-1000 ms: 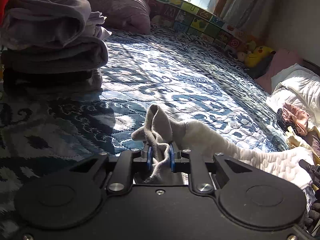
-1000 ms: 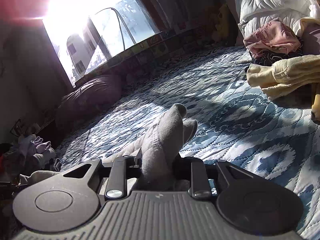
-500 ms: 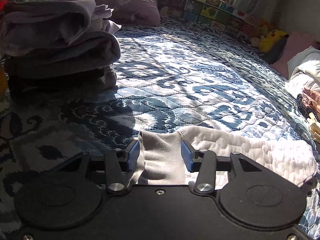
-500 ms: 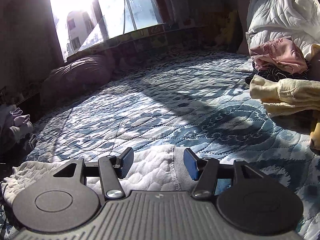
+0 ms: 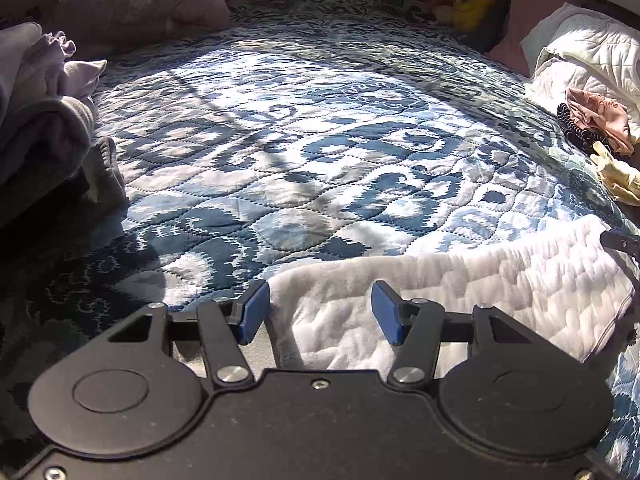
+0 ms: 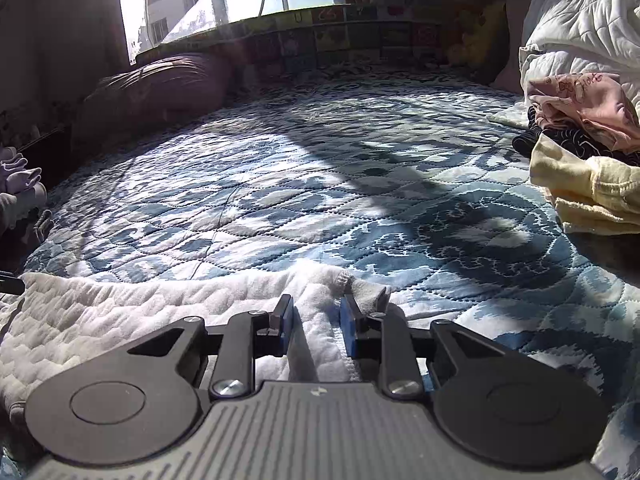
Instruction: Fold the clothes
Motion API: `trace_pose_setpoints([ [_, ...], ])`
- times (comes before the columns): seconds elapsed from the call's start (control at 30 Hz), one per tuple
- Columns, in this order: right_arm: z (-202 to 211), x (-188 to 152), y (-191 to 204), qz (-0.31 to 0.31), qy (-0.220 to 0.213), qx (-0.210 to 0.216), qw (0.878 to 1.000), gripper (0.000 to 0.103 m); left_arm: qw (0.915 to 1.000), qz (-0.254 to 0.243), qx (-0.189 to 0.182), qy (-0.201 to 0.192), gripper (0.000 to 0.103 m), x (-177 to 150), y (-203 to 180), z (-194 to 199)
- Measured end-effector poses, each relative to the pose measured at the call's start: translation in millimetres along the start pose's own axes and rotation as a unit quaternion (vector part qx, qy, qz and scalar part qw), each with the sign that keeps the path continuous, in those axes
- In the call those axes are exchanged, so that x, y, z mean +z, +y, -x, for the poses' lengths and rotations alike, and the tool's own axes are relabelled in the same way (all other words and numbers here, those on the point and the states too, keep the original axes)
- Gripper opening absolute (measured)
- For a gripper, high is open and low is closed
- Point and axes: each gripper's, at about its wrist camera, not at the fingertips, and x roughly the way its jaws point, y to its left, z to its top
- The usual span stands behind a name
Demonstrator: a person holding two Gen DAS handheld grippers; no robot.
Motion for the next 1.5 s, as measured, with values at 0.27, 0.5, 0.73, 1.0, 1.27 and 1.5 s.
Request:
trace_pose_setpoints([
  [0.27,11.0,-1.2,12.3,0.019,-0.025,-0.007,0.999,0.008,0.9997,-0.023,0.007,-0.006,0.0,-3.4,-8.6,10.4],
  [0.5,26.8,2.4,8.8,0.009,-0.04,0.004,0.999,0.009,0.9994,-0.006,0.032,-0.011,0.063,4.0,1.6,20.8],
  [0.73,7.4,-1.0,14.7,0.027,-0.02,0.001,0.999,0.031,0.9987,-0.025,0.039,0.022,0.03,4.2,5.0,-8.8],
  [1.0,25.5,-2.2,15.4,0.028,-0.057,-0.014,0.998,0.006,0.9986,-0.013,0.04,-0.033,0.003,-1.3,3.1,31.2],
  [1.27,97.6,-24.7,10.3,0.002,-0.111,-0.008,0.994,0.006,0.9936,-0.058,0.026,-0.094,0.003,-29.6,-19.8,118.8],
  [1.5,162.4,-67.4,18.0,0.004,-0.153,0.005,0.988,0.006,0.9904,-0.085,0.024,-0.107,0.003,-91.2,-32.3,181.7],
])
